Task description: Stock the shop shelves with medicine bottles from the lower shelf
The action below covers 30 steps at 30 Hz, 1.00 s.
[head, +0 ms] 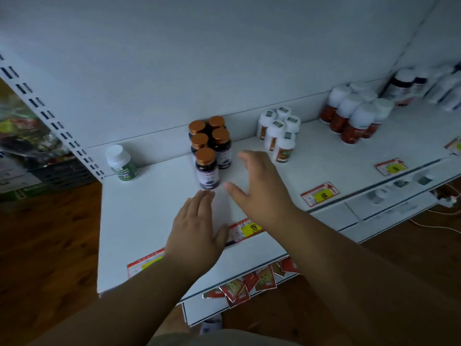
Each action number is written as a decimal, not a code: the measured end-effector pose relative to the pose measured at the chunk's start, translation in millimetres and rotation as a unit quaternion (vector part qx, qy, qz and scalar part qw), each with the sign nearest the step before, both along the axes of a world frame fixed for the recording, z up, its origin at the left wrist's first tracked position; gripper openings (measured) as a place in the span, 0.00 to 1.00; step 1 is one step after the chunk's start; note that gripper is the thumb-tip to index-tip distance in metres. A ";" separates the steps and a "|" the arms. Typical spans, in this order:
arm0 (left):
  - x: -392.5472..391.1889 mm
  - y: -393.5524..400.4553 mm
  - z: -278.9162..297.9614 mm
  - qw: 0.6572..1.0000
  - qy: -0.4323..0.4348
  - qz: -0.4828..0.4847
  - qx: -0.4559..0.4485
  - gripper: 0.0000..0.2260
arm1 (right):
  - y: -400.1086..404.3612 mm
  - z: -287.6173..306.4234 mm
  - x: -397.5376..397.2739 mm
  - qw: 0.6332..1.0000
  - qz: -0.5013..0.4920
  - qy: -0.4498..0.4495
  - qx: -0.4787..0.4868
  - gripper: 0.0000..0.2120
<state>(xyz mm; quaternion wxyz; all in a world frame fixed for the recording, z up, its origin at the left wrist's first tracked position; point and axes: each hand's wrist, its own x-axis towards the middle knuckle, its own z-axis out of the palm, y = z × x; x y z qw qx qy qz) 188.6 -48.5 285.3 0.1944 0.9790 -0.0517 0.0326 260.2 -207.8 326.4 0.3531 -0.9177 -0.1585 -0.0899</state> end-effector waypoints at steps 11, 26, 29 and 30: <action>-26.8 -242.6 10.5 0.992 -0.025 -0.119 -0.039 0.32 | -261.6 15.4 -85.3 0.995 -0.081 0.012 -0.058 0.20; 86.8 -457.9 -22.5 0.952 0.065 -0.295 -0.038 0.31 | -465.5 -11.8 -22.9 0.972 -0.200 0.104 -0.066 0.20; 110.2 -495.3 -28.0 0.943 0.060 -0.325 -0.040 0.30 | -499.9 -15.8 -7.2 0.967 -0.223 0.110 -0.064 0.20; 116.9 -506.8 -30.3 0.941 0.063 -0.330 -0.038 0.30 | -510.2 -19.3 -0.9 0.966 -0.225 0.111 -0.061 0.20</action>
